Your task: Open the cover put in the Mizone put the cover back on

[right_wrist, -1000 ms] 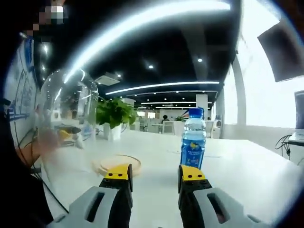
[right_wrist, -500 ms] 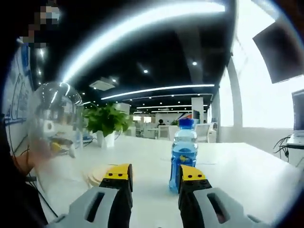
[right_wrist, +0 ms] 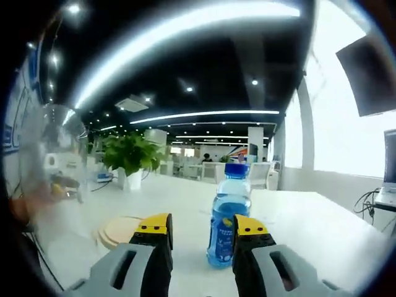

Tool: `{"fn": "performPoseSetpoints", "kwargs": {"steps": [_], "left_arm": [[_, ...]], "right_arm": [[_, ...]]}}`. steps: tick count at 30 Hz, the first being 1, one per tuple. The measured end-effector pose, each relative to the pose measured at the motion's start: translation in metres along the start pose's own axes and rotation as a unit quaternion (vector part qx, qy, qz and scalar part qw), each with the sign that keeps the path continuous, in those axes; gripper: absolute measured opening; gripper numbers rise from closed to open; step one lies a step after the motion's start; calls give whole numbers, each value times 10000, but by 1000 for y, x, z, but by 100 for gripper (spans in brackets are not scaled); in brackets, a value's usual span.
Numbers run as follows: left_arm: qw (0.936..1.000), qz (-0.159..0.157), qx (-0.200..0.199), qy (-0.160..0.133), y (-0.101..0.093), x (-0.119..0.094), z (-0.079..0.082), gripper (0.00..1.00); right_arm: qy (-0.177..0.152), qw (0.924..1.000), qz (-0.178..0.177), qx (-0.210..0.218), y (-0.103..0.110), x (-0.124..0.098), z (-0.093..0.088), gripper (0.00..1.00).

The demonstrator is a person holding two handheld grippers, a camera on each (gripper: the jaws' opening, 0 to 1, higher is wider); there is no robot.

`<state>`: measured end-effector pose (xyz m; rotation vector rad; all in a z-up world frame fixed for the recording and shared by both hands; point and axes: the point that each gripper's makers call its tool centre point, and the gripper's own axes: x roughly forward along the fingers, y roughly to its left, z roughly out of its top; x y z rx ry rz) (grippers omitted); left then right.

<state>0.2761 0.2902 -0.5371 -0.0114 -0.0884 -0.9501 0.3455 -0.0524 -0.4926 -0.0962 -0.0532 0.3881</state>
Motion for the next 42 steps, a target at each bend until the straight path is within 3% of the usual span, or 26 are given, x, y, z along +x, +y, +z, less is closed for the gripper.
{"fn": "performPoseSetpoints", "kwargs": {"steps": [17,42], "left_arm": [[9999,-4,102,37,0,-1,-1,39],[9997,-43,217,41,-4,0,1,39]], "right_arm": [[26,9995,-223,-213,-24,40,19,31],[-47,9991,-425,54,-48,99,40,31]]}}
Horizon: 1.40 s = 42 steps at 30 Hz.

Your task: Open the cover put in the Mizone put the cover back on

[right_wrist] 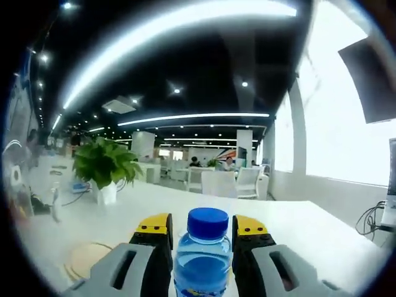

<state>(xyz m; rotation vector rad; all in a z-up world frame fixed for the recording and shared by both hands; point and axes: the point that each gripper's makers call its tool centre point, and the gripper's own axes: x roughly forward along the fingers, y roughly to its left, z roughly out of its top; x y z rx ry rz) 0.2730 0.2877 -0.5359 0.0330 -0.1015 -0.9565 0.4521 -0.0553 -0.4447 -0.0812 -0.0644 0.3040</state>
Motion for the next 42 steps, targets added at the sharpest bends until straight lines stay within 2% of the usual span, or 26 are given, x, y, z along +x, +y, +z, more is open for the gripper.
{"fn": "performPoseSetpoints", "kwargs": {"steps": [10,16,30,42], "left_arm": [[10000,-16,54,-15,0,0,1,39],[9994,-135,-92,-306,-3,-4,13,39],[9999,-69,26,-78,-1,-2,4,39],[9999,-62,-30,-109,0,-2,5,39]], "right_arm": [[115,9999,79,-5,1,17,-1,29],[162,9999,41,31,-1,19,-2,26],[103,9996,-26,268,-4,21,-3,24],[171,9993,-32,343,-4,22,-4,24]]}}
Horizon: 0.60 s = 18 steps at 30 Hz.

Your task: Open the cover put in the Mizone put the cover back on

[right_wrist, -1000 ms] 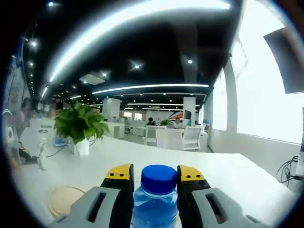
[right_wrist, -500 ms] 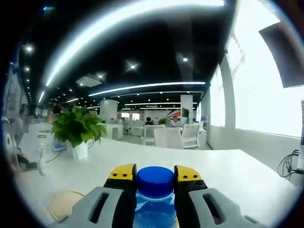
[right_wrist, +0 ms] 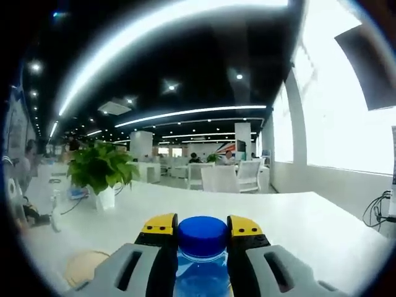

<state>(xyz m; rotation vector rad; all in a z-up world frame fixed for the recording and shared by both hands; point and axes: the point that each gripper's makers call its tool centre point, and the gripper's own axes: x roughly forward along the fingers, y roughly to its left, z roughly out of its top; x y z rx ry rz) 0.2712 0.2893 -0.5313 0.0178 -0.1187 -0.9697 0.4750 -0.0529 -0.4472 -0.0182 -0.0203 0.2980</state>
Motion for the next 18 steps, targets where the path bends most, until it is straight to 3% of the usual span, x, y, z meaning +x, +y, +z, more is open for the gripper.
{"fn": "performPoseSetpoints", "kwargs": {"steps": [18], "left_arm": [[9999,91,64,0,3,-1,1,39]], "right_arm": [[-58,10000,5,-36,0,1,0,24]]}}
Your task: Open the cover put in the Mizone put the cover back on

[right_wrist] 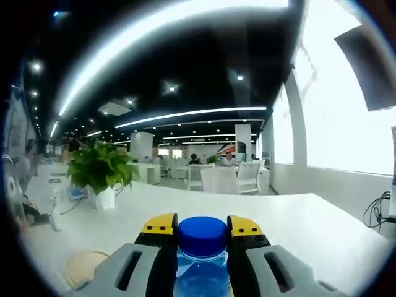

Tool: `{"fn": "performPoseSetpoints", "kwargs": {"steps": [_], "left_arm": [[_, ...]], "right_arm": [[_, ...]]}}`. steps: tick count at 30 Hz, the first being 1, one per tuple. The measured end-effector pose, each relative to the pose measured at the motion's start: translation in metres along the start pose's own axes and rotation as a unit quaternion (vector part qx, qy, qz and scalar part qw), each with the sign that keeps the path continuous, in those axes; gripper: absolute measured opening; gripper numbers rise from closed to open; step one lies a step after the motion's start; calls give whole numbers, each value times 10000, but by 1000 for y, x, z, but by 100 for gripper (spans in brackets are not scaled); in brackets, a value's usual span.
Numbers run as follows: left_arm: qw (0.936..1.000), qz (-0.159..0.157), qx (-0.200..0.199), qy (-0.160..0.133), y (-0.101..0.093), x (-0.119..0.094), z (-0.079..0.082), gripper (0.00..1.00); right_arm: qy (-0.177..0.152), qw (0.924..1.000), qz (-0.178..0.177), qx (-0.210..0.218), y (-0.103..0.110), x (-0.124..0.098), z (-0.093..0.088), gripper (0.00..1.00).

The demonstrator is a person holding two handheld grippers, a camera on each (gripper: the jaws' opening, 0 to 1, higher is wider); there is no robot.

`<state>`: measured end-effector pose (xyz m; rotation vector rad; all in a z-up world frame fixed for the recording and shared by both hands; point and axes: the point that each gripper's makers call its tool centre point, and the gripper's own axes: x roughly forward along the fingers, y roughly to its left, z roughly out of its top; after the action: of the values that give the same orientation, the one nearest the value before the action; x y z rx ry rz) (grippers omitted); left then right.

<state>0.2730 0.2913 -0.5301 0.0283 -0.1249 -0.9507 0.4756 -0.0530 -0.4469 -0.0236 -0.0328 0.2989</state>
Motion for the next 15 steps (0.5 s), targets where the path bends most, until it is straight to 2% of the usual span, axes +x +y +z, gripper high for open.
{"fn": "performPoseSetpoints", "kwargs": {"steps": [15], "left_arm": [[9999,3,57,92,-1,1,-3,39]], "right_arm": [[-51,9999,-15,-152,-1,0,0,24]]}}
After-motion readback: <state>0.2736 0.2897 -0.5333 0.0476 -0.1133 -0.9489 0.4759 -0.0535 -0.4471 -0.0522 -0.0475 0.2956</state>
